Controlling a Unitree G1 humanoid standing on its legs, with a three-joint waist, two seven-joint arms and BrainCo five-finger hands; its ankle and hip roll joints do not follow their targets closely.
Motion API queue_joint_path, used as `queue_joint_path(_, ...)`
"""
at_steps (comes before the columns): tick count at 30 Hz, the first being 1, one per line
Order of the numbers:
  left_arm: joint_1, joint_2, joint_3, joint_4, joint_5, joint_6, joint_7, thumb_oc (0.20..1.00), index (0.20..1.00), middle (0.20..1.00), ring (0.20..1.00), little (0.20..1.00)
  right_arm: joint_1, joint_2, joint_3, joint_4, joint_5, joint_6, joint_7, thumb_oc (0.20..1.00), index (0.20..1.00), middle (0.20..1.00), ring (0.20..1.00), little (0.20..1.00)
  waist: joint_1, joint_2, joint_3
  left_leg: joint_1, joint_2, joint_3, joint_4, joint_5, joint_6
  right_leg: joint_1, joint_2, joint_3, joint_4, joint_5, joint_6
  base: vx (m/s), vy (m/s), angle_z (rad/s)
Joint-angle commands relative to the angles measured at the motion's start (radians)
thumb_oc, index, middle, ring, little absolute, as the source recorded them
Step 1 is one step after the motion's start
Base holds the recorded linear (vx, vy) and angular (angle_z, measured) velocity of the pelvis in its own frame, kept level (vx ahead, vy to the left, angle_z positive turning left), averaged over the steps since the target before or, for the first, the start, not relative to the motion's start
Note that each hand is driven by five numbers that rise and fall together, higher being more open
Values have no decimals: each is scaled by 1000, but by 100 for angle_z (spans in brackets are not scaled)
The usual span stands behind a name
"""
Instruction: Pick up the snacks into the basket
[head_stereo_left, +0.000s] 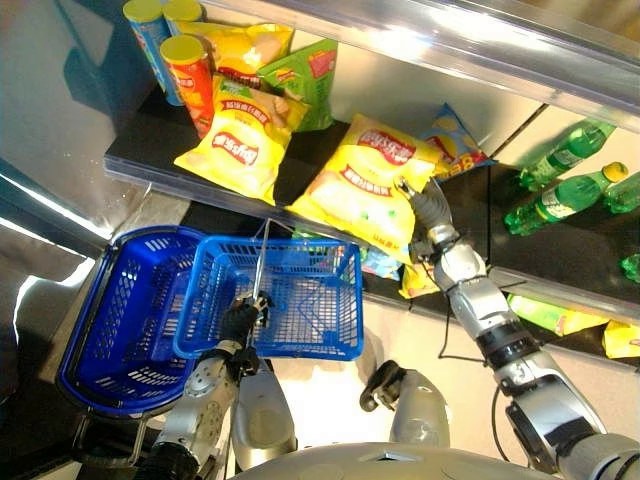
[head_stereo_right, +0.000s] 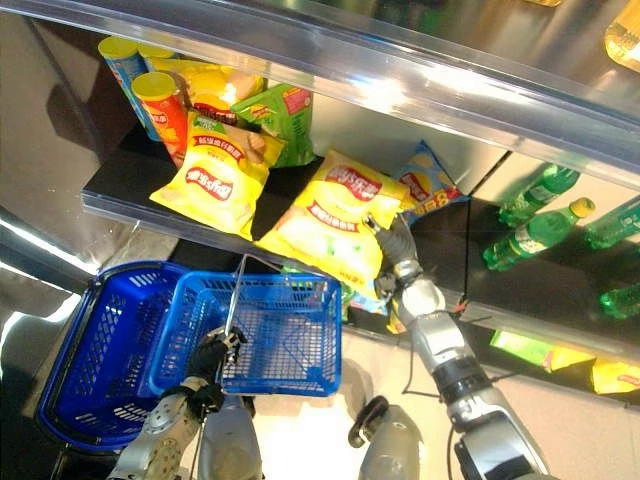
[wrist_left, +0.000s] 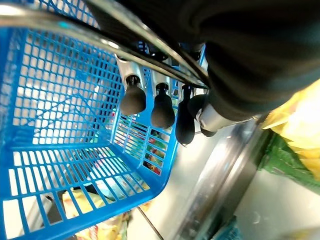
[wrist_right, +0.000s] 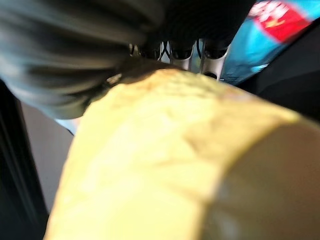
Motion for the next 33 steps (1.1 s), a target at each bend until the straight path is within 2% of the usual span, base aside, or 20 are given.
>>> queue_joint_path(1, -31, -5, 23, -273, -36, -135, -46, 200, 200, 200, 200, 200, -4, -45, -14, -95, -140, -51, 11, 200, 200, 200, 200, 200, 2, 1, -1, 67, -32, 55, -35, -26, 63, 44, -24, -18, 57, 38, 75, 0, 0, 0)
queue_joint_path(3, -31, -4, 26, -298, -38, -139, -47, 200, 200, 200, 200, 200, 13, -66, 5, -87, -246, -49, 0, 200, 200, 200, 200, 200, 1, 3, 1, 69, -34, 55, -38, -26, 64, 45, -24, -17, 57, 38, 76, 0, 0, 0)
queue_joint_path(9, -28, -4, 29, -376, -78, -143, -55, 200, 200, 200, 200, 200, 18, -95, 78, -43, -442, -36, 12, 200, 200, 200, 200, 200, 5, 9, 9, 70, -36, 52, -40, -24, 63, 45, -25, -15, 55, 37, 77, 0, 0, 0)
queue_joint_path(18, -31, -2, 11, -461, -133, -140, -66, 200, 200, 200, 200, 200, -45, -37, 179, 98, -569, -16, 16, 200, 200, 200, 200, 200, 15, 18, 15, 74, -37, 53, -46, -19, 61, 49, -25, -19, 53, 37, 77, 0, 0, 0)
queue_joint_path(24, -47, -7, -18, -521, -198, -133, -74, 200, 200, 200, 200, 200, -189, 86, 289, 267, -662, 6, 8, 200, 200, 200, 200, 200, 39, 30, 24, 68, -43, 46, -43, -17, 63, 51, -27, -19, 51, 39, 74, -8, -2, 2)
queue_joint_path(33, -74, -9, -104, -561, -255, -112, -96, 200, 200, 200, 200, 200, -380, 280, 410, 666, -813, 42, 0, 200, 200, 200, 200, 200, 91, 60, 35, 58, -57, 31, -41, -15, 65, 55, -33, -39, 61, 35, 73, -8, -2, 6)
